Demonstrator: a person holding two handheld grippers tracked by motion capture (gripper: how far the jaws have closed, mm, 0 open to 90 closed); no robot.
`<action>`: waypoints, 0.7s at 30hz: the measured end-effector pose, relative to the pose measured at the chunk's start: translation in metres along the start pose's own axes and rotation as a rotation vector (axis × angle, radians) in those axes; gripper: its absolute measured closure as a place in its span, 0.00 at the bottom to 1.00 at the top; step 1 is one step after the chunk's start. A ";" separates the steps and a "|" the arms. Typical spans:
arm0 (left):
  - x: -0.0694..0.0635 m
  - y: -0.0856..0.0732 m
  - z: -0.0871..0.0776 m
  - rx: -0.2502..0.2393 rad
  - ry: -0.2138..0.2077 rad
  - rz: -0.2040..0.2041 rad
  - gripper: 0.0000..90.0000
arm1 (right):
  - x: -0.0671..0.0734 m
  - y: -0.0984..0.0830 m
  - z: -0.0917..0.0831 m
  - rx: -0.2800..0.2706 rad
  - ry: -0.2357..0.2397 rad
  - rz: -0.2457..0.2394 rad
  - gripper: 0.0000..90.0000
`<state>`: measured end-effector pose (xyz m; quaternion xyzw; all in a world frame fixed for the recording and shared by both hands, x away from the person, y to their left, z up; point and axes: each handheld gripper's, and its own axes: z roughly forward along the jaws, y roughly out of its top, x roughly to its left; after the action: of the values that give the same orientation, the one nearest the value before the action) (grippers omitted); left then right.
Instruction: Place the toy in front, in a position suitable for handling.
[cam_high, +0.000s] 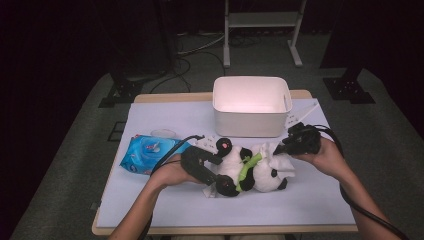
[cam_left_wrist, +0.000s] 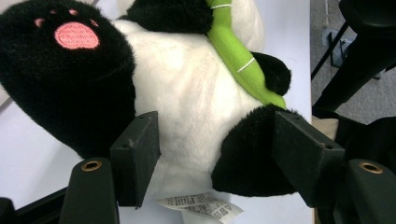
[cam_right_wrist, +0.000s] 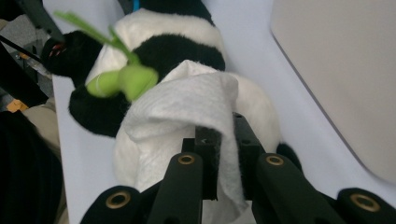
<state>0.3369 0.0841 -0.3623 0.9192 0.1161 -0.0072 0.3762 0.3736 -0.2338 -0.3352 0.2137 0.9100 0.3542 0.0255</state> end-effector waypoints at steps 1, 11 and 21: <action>0.000 0.000 0.000 0.000 -0.001 0.000 0.36 | -0.001 0.003 0.003 0.004 0.002 -0.003 0.93; 0.001 0.000 -0.005 -0.016 -0.016 -0.008 0.36 | 0.004 0.009 0.017 0.015 0.037 -0.023 0.93; 0.002 0.002 -0.017 -0.039 -0.010 -0.018 0.36 | 0.014 -0.001 0.012 0.005 0.043 -0.036 0.94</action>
<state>0.3381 0.0948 -0.3487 0.9106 0.1228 -0.0129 0.3944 0.3627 -0.2209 -0.3430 0.1897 0.9150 0.3558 0.0119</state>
